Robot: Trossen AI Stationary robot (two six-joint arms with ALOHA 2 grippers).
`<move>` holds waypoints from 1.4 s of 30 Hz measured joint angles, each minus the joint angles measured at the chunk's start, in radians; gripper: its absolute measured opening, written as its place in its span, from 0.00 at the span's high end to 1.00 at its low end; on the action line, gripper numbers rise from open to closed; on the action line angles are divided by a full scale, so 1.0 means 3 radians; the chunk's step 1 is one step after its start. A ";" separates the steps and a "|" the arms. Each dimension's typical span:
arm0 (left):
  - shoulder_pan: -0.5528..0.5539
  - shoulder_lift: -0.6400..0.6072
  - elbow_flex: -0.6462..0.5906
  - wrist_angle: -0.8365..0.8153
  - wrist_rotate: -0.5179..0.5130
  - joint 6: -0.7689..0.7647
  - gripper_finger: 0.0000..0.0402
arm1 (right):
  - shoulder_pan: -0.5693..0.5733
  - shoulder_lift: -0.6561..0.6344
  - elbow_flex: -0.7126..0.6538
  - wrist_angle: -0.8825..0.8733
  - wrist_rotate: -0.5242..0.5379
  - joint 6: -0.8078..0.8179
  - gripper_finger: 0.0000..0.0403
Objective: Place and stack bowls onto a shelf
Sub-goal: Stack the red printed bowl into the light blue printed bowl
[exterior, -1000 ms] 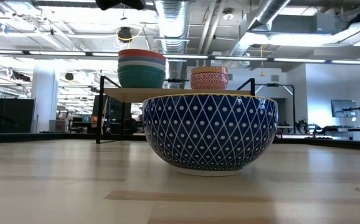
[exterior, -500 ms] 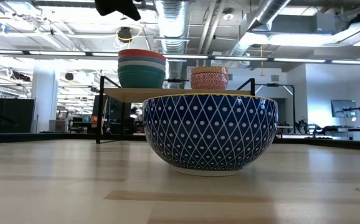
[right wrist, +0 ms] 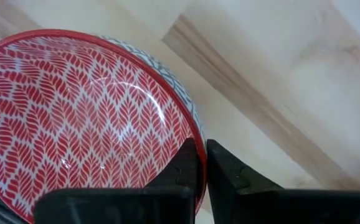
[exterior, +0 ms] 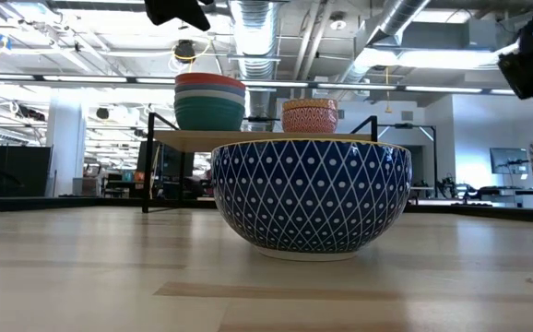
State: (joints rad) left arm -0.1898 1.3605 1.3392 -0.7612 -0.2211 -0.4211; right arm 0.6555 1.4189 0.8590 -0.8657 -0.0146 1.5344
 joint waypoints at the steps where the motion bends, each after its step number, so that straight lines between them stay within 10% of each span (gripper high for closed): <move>1: 0.0018 -0.0028 0.0000 -0.0022 0.0000 0.0020 0.52 | -0.0037 0.0000 0.0047 -0.0072 -0.0001 -0.0070 0.91; 13: 0.0307 -0.0380 0.0000 -0.0059 -0.0079 0.0193 0.52 | -0.0933 -0.0182 0.1010 -0.1041 0.0399 -0.1432 0.91; 23: 0.0348 -0.0393 0.0000 -0.0065 -0.0095 0.0234 0.52 | -0.2495 -0.0514 0.1687 -0.0875 0.0524 -0.2495 0.91; 42: 0.0453 -0.0391 0.0000 -0.0228 -0.0124 0.0290 0.52 | -0.4164 0.0825 0.3308 -0.0824 0.0267 -0.3432 0.91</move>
State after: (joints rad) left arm -0.0539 1.2430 1.3392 -0.8295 -0.2584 -0.3340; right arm -0.5936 1.6663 1.8516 -1.1128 0.0654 0.5047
